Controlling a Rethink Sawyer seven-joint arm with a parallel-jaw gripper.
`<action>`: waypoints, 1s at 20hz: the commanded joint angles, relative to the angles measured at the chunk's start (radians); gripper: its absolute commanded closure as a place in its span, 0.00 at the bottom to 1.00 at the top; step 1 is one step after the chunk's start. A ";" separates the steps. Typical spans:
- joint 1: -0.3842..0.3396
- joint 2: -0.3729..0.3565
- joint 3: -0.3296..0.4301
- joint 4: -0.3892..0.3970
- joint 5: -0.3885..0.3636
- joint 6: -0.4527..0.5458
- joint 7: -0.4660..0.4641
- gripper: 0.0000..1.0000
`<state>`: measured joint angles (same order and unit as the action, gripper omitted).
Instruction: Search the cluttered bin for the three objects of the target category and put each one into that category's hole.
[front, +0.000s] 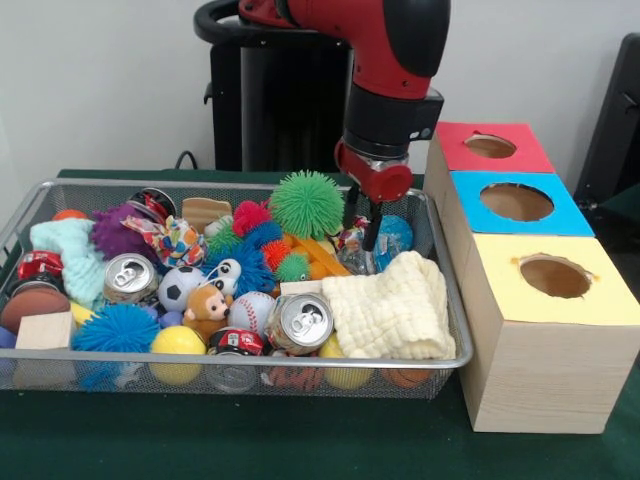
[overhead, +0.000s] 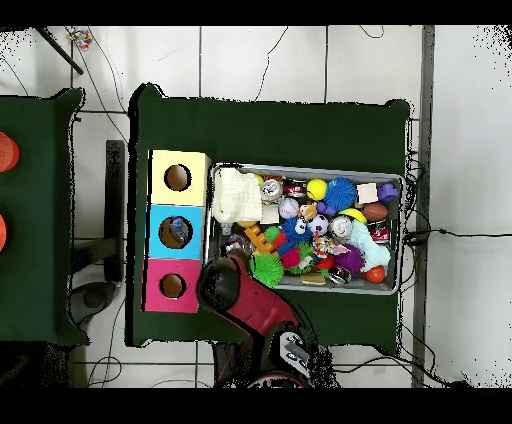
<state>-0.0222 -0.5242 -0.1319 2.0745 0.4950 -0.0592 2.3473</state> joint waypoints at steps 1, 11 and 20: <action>-0.042 0.069 0.067 -0.067 -0.030 -0.055 0.133 0.00; 0.049 0.167 0.057 -0.110 0.057 -0.115 0.188 0.00; 0.161 0.150 0.002 -0.134 0.181 -0.043 0.197 0.00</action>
<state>0.0889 -0.4356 -0.1844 2.0588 0.5827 -0.1419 2.3475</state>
